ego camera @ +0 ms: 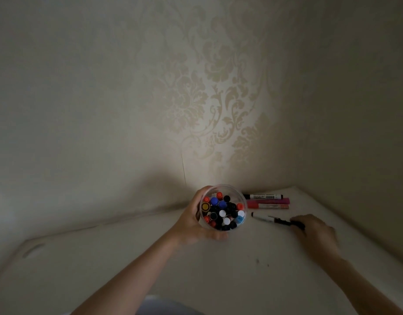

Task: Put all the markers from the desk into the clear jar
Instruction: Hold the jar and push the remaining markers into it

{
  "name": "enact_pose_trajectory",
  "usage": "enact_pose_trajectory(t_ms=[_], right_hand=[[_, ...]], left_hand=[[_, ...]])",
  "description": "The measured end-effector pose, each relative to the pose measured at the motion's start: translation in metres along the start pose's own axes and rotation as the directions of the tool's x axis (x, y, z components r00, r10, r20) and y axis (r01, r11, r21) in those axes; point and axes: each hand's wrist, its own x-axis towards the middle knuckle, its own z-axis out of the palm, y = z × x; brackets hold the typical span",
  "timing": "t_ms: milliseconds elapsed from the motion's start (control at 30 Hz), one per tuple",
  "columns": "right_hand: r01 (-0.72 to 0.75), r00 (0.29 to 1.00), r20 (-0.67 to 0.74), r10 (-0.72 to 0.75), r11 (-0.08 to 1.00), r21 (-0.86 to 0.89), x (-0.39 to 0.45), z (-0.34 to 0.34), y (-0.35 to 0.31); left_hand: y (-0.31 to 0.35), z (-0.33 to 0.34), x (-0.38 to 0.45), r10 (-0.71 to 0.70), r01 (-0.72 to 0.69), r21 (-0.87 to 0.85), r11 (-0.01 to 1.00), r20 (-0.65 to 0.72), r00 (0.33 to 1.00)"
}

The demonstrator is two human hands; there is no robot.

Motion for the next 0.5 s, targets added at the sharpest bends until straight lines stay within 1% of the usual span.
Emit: enact_pose_trajectory(t_ms=[33, 67, 100, 200, 267, 333, 400, 500], right_hand=[[0.018, 0.998, -0.065, -0.008, 0.988, 0.154, -0.004, -0.009, -0.008], [0.038, 0.988, -0.152, 0.008, 0.954, 0.298, -0.009, -0.021, -0.018], [0.08, 0.966, -0.255, 0.027, 0.914, 0.398, -0.013, -0.036, -0.03], [0.269, 0.865, -0.501, 0.027, 0.818, 0.508, -0.031, -0.085, -0.071], [0.43, 0.796, -0.604, -0.048, 0.747, 0.507, -0.046, -0.106, -0.097], [0.555, 0.729, -0.661, -0.178, 0.719, 0.418, -0.058, -0.114, -0.119], [0.617, 0.683, -0.68, -0.268, 0.71, 0.339, -0.064, -0.11, -0.132], [0.651, 0.637, -0.694, -0.334, 0.716, 0.253, -0.061, -0.096, -0.136]], left_hand=[[0.0, 0.0, 0.0, 0.004, -0.004, 0.004, 1.0, -0.002, 1.0], [-0.001, 0.001, -0.001, 0.007, -0.007, 0.008, 1.0, -0.007, 1.0], [0.0, 0.001, -0.001, 0.01, -0.01, 0.011, 1.0, -0.013, 1.0], [0.001, 0.004, -0.002, 0.012, -0.012, 0.01, 1.0, -0.031, 0.999], [0.001, 0.005, -0.004, 0.017, -0.017, 0.017, 1.0, -0.032, 0.999], [0.002, 0.005, -0.005, 0.018, -0.017, 0.034, 0.999, -0.035, 0.999], [0.001, 0.005, -0.006, 0.019, -0.018, 0.035, 0.999, -0.029, 0.999], [0.0, 0.005, -0.007, 0.019, -0.019, 0.02, 1.0, -0.04, 0.999]])
